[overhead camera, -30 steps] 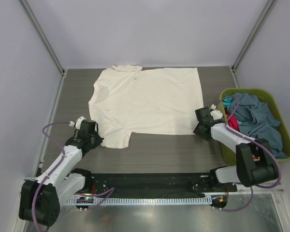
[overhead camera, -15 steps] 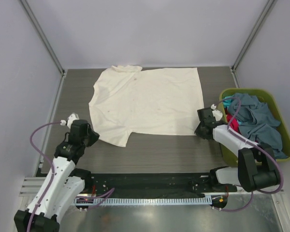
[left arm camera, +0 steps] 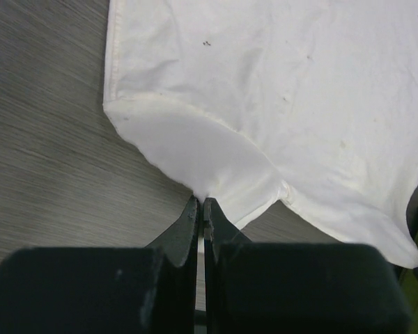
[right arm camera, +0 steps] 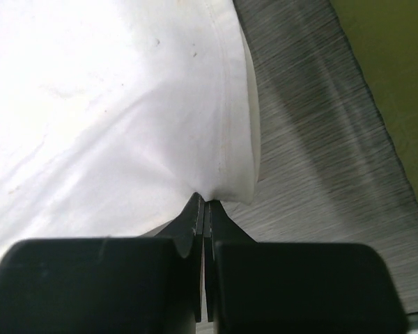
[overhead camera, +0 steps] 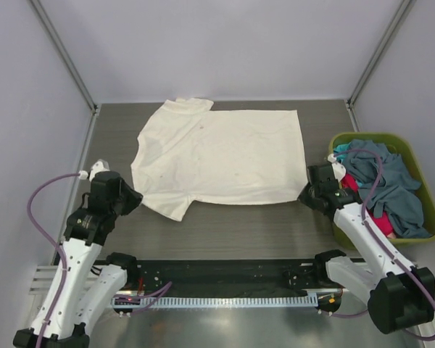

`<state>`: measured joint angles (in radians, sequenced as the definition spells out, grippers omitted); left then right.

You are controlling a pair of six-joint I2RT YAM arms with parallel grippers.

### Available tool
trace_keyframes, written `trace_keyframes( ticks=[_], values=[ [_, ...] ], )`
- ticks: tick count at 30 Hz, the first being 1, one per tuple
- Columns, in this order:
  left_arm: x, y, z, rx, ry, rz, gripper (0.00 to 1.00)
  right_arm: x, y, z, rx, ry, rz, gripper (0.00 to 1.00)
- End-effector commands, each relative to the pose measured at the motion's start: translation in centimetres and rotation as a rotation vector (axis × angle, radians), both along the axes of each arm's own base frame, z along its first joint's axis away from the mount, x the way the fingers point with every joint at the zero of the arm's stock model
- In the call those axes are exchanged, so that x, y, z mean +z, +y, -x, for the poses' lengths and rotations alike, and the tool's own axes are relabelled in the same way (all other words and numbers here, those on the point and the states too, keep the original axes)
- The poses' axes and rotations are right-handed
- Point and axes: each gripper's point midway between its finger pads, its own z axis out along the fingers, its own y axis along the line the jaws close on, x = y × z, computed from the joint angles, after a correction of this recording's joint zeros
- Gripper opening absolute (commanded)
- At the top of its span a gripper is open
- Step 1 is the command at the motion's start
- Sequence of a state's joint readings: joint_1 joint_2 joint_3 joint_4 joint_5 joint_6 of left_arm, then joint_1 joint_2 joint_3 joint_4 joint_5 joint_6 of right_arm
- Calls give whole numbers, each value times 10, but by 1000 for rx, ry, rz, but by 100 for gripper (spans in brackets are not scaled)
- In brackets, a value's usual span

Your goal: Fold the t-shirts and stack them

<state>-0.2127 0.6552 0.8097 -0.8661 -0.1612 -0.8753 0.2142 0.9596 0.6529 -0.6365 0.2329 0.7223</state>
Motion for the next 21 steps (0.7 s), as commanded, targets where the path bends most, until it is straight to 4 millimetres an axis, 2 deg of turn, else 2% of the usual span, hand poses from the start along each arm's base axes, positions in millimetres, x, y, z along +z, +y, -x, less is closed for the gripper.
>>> trace_keyframes(
  ticks=[1, 2, 3, 6, 7, 8, 9, 10, 11, 12, 13, 14, 16, 17, 18, 19, 20, 21],
  values=[
    [14, -8, -29, -70, 2, -40, 0, 32, 2, -25, -9, -54, 10, 1],
    [16, -11, -37, -78, 17, -42, 0, 35, 2, -31, -9, -57, 19, 1],
    [14, -15, -53, -92, 46, -54, 0, 34, 1, -38, -7, -48, 33, 1],
    [11, -20, -85, -102, 66, -74, 0, 51, 2, -62, -12, -93, 51, 1],
    [19, -21, -98, -96, 44, -79, 0, 45, -1, -69, -17, -72, 80, 1],
    [20, -21, -107, -92, 45, -86, 0, 55, -1, -79, -22, -93, 86, 1],
    [24, -20, -117, -93, 37, -96, 0, 54, -1, -86, -23, -89, 95, 1],
    [9, -21, -129, -95, 84, -117, 0, 47, -2, -92, -27, -62, 115, 1],
    [22, -19, -143, -82, 58, -129, 0, 53, -1, -103, -24, -77, 120, 1],
    [19, -19, -153, -84, 71, -138, 0, 52, -1, -109, -25, -73, 127, 1],
    [2, -19, -165, -99, 123, -159, 0, 52, -1, -114, -25, -71, 134, 1],
    [14, -20, -181, -102, 104, -158, 0, 49, -2, -124, -33, -61, 150, 1],
    [11, -20, -198, -110, 130, -172, 0, 43, -3, -135, -35, -46, 156, 1],
    [-9, -18, -210, -118, 187, -196, 0, 40, -3, -146, -38, -39, 158, 1],
    [6, -15, -225, -104, 160, -211, 0, 37, -5, -152, -41, -28, 165, 1],
    [0, -14, -234, -106, 184, -220, 0, 35, -5, -159, -45, -24, 170, 1],
    [-20, -10, -244, -107, 240, -232, 0, 43, -5, -171, -48, -44, 168, 1],
    [-7, -9, -260, -104, 219, -235, 0, 28, -7, -179, -50, -9, 184, 1]
  ],
)
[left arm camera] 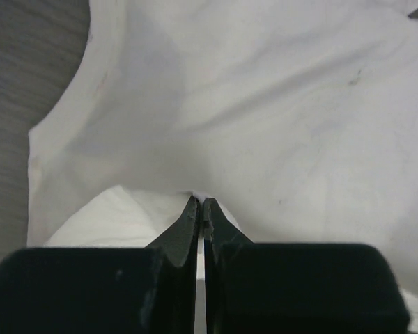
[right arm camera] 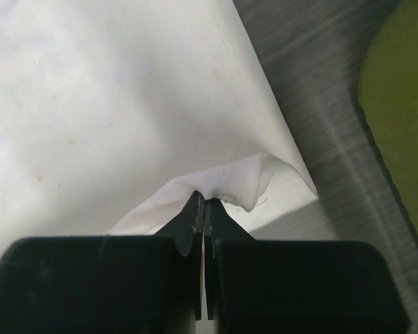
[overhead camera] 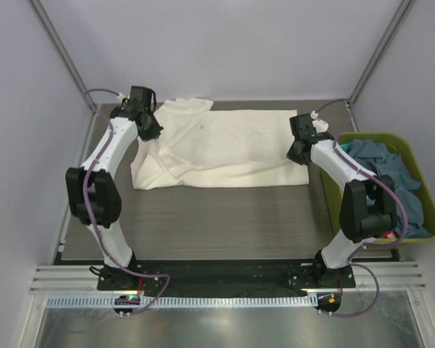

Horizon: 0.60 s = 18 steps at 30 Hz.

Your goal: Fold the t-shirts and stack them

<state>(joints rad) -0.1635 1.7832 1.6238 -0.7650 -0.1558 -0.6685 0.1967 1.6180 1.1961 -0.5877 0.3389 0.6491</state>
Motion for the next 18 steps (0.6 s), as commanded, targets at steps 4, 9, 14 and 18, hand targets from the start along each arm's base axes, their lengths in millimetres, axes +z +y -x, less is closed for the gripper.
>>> trace_keyframes(
  ticks=[4, 9, 14, 18],
  values=[
    [-1, 9, -76, -48, 24, -23, 8, 14, -20, -77, -65, -73, 55, 1],
    [-12, 3, -92, -115, 133, 16, 57, 9, -27, -101, -72, 0, 86, 81],
    [11, 20, -48, 0, 9, 28, 66, 33, -18, -94, -39, -52, 41, 91],
    [-7, 31, 14, 115, -61, 151, 68, 27, 1, -61, 32, -53, -36, 91]
  ],
)
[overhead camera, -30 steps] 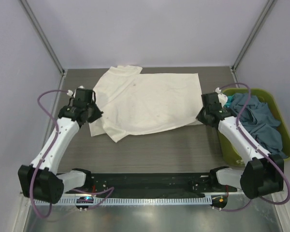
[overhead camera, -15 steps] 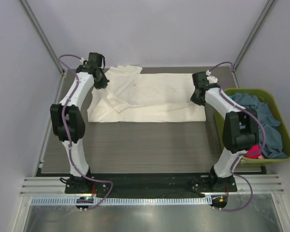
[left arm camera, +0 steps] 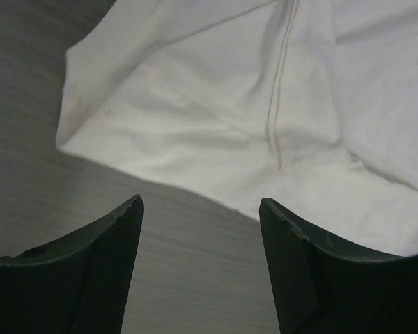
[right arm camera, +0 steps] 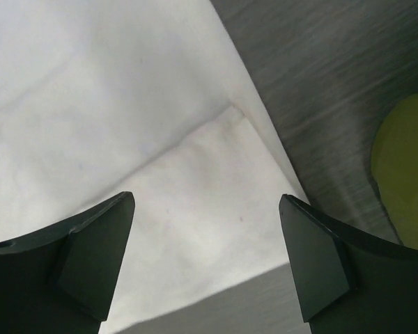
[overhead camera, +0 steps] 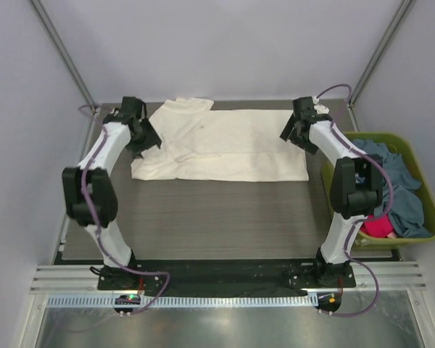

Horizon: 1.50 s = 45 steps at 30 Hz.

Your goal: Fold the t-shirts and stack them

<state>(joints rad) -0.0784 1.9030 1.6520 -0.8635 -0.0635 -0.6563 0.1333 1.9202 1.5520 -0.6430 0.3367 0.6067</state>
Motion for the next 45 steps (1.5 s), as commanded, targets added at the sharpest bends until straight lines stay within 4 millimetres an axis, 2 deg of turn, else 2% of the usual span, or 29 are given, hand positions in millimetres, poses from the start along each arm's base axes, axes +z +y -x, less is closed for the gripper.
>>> trace_keyframes(
  ticks=[1, 2, 3, 5, 6, 8, 10, 11, 13, 16, 22, 26, 29, 30, 31, 32, 33, 35, 36, 37, 39, 40, 41, 42, 44, 45],
  values=[
    [41, 11, 15, 123, -268, 96, 70, 6, 16, 41, 67, -7, -68, 91],
    [48, 16, 25, 152, -307, 108, 71, 3, 20, 47, 81, -16, -90, 91],
    [18, 19, 43, 168, -265, 108, 72, 6, 21, 56, 87, -30, -105, 91],
    [0, 22, 56, 196, -250, 129, 73, -17, 18, 80, 89, 22, -109, 91],
    [-17, 32, 64, 230, -232, 131, 73, -18, 18, 86, 89, 18, -116, 91],
    [-33, 41, 67, 253, -225, 142, 73, -34, 17, 97, 90, 40, -121, 91],
    [-55, 42, 73, 263, -185, 168, 72, -44, 12, 101, 83, 67, -116, 90],
    [-55, 46, 68, 274, -211, 181, 72, -45, 11, 101, 82, 69, -116, 89],
    [-65, 47, 68, 289, -195, 188, 72, -47, 7, 102, 70, 69, -115, 88],
    [-67, 51, 63, 303, -214, 179, 72, -50, 0, 102, 47, 64, -86, 87],
    [-76, 54, 57, 320, -219, 170, 70, -66, -10, 92, 6, 62, -62, 81],
    [-89, 60, 55, 346, -201, 142, 65, -89, -12, 93, -3, 112, -50, 68],
    [-91, 62, 51, 352, -205, 137, 59, -97, -12, 98, -6, 127, -53, 61],
    [-91, 62, 50, 353, -207, 136, 51, -98, -12, 99, -6, 126, -53, 56],
    [-90, 64, 48, 357, -214, 130, 46, -99, -12, 99, -8, 129, -50, 51],
    [-88, 65, 46, 361, -222, 128, 40, -99, -12, 97, -5, 126, -51, 38],
    [-85, 66, 43, 366, -229, 128, 27, -98, -12, 96, -5, 125, -54, 31],
    [-73, 76, 35, 391, -246, 128, 9, -94, -7, 86, 9, 113, -67, 15],
    [-67, 78, 31, 398, -254, 134, 0, -91, -4, 81, 18, 107, -79, 10],
    [-57, 81, 27, 403, -274, 148, 0, -80, 1, 65, 33, 80, -94, 6],
    [-25, 93, 14, 424, -333, 170, 0, -68, 4, 54, 51, 82, -95, 1],
    [-1, 98, 10, 430, -381, 167, 0, -60, 5, 47, 60, 75, -93, 1],
    [19, 101, 7, 437, -401, 155, 0, -36, 5, 33, 67, 37, -89, 1],
    [34, 102, 6, 435, -422, 151, 0, -22, 6, 27, 67, 7, -87, 1],
    [66, 103, 16, 435, -469, 141, 0, 1, 3, 24, 52, -40, -78, 1],
    [75, 106, 21, 444, -489, 121, 0, 22, 2, 26, 42, -93, -83, 1]
  ],
)
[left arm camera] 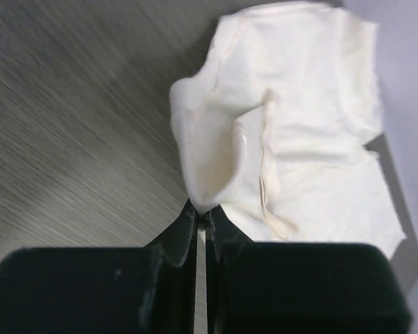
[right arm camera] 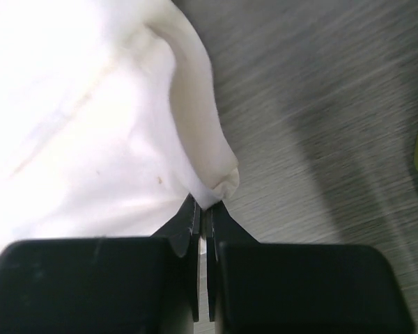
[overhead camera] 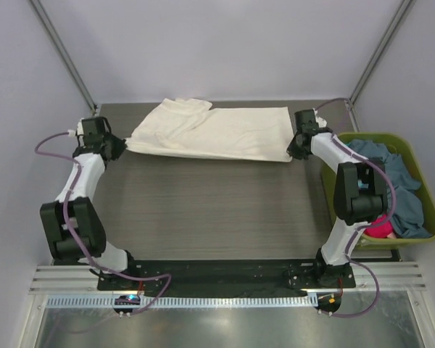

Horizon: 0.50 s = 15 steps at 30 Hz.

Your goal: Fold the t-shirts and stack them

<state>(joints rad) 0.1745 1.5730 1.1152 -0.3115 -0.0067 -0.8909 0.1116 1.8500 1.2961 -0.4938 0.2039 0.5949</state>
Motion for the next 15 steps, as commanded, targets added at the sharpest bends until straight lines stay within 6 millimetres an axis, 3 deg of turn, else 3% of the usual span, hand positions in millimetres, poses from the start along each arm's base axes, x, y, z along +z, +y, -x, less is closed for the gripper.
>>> trace_keyframes(
  ticks=[1, 2, 3, 4, 6, 7, 8, 9, 10, 13, 15],
  values=[
    [73, 16, 18, 66, -121, -73, 0, 64, -10, -1, -32, -133, 21, 1],
    [82, 16, 31, 70, -130, -88, 0, 64, -12, 7, -43, -132, 23, 1],
    [70, 18, 44, 81, -95, -93, 0, 66, -15, 15, -64, -142, 23, 1],
    [61, 22, 55, 94, -69, -94, 0, 42, -18, 38, -73, -78, 30, 1],
    [51, 25, 80, 113, -43, -90, 0, 24, -14, 56, -79, -59, -9, 1],
    [21, 24, 100, 123, 21, -72, 0, 13, -9, 65, -86, -44, -43, 1],
    [12, 33, 111, 158, 36, -61, 0, -12, -4, 82, -85, -10, -72, 1],
    [6, 34, 122, 176, 37, -51, 1, -21, 3, 90, -73, 10, -116, 1],
    [-14, 36, 137, 201, 77, -19, 2, -39, 5, 106, -83, 54, -133, 1],
    [-30, 39, 157, 237, 102, 33, 9, -48, 12, 116, -81, 56, -179, 1],
    [-40, 30, 167, 213, 122, 81, 15, -53, 13, 127, -84, 69, -187, 1]
  ],
)
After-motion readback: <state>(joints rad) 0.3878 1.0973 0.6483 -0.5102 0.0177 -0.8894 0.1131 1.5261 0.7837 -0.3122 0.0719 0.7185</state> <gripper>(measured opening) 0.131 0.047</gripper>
